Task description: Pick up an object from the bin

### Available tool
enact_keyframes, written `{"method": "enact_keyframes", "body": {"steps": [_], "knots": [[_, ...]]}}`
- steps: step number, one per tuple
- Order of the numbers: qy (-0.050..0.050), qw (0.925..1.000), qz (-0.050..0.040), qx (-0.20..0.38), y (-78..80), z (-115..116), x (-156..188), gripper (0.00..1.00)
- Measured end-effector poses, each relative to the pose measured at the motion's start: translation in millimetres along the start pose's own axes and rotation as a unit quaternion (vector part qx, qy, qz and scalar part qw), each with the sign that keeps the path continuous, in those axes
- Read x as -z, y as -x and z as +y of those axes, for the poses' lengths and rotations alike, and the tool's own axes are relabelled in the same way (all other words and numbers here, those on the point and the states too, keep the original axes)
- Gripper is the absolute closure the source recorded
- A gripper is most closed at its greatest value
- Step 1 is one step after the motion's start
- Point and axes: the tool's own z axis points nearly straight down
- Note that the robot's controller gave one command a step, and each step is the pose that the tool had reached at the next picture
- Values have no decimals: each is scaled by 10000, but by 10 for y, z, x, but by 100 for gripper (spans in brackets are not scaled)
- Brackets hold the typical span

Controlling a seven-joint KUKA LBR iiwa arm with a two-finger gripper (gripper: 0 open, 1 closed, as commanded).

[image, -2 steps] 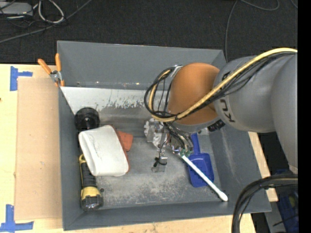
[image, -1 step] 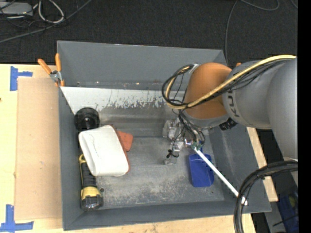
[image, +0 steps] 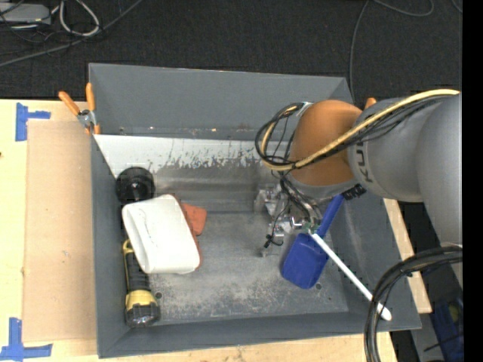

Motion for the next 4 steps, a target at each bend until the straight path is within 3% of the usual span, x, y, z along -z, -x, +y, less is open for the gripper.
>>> {"method": "enact_keyframes", "body": {"steps": [1, 2, 3, 4], "knots": [[2, 9953, 21, -972, -371, -233, -3, 0], [4, 9984, 10, 568, -536, -273, -6, 0], [1, 9858, 29, -1679, -799, -450, -4, 100], [-2, 9857, 33, -1686, -818, -460, -5, 100]]}}
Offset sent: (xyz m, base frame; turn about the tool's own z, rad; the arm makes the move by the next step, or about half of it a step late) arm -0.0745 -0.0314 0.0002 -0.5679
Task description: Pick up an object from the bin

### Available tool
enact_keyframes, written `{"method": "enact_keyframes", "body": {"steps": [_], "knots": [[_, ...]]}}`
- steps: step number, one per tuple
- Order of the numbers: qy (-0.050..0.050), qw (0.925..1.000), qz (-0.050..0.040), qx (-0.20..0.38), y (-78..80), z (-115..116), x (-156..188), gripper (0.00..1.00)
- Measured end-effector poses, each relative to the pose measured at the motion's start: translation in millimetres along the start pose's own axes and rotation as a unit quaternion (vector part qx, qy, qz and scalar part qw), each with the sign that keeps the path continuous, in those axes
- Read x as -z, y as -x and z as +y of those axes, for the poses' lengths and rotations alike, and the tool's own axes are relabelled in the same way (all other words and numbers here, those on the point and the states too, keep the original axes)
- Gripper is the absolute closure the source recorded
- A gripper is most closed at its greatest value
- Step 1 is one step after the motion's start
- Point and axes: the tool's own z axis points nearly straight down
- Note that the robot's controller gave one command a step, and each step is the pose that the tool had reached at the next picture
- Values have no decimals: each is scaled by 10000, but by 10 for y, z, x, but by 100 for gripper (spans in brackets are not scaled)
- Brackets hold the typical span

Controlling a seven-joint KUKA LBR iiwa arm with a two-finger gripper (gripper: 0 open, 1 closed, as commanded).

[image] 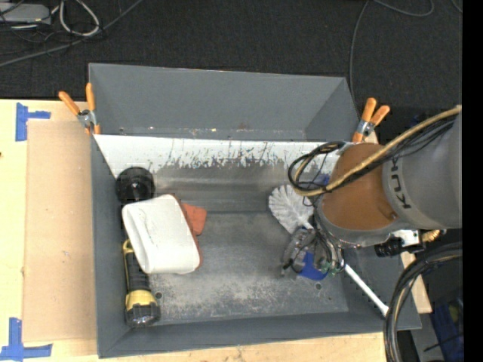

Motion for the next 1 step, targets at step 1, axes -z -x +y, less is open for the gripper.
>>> {"method": "enact_keyframes", "body": {"steps": [1], "knots": [[-12, 10000, 51, 5, -32, -9, 221, 100]]}}
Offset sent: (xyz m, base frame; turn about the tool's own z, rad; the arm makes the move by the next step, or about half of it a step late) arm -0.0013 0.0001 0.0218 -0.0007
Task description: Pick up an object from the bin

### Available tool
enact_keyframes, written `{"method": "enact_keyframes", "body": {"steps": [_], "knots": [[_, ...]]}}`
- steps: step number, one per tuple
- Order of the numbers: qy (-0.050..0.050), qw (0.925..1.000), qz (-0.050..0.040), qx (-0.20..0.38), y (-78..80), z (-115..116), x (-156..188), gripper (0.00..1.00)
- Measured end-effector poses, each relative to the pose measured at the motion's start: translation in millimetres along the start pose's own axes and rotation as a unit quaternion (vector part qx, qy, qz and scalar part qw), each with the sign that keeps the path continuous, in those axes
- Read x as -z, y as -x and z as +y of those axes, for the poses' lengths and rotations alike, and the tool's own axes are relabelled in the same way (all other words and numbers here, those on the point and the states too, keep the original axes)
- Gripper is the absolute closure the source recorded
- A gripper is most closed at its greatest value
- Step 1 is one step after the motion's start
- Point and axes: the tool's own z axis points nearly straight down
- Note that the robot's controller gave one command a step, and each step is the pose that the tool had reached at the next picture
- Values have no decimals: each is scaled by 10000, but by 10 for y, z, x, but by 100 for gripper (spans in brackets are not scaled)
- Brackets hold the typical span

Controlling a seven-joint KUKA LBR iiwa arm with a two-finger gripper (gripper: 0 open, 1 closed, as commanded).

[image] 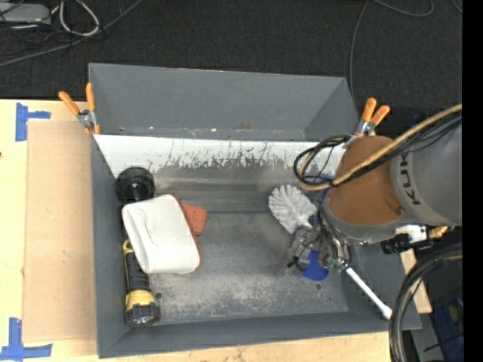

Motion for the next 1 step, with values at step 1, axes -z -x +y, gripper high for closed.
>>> {"method": "enact_keyframes", "body": {"steps": [1], "knots": [[11, 10000, -47, 1, 21, -1, 470, 100]]}}
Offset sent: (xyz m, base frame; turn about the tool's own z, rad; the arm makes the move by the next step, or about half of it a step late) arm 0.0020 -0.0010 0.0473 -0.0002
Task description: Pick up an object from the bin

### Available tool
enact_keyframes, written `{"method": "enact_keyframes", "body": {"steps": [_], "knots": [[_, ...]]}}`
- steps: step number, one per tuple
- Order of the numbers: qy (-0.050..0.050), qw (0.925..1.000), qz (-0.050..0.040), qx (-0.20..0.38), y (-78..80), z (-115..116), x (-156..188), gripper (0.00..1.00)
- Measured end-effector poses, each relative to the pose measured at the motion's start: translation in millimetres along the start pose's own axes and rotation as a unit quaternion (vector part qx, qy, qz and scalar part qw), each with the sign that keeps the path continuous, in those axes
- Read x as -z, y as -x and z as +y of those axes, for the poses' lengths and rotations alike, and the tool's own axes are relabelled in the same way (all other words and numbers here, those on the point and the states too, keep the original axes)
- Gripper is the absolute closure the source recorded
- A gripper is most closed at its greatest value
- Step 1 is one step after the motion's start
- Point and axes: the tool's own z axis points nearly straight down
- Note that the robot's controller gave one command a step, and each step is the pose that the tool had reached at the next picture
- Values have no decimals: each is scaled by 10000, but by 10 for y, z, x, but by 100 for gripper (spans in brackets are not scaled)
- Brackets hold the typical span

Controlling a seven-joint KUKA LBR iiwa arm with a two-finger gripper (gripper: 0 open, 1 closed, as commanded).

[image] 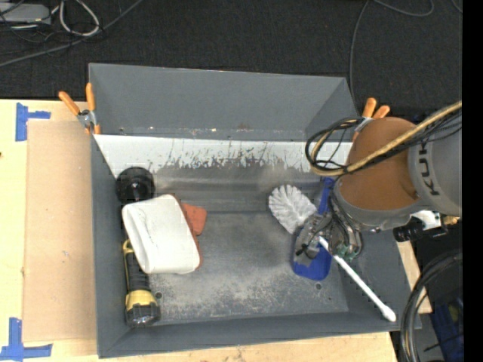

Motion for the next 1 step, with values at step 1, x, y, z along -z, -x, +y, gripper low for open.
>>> {"method": "enact_keyframes", "body": {"steps": [1], "knots": [[4, 10000, -12, 4, 5, 1, 213, 100]]}}
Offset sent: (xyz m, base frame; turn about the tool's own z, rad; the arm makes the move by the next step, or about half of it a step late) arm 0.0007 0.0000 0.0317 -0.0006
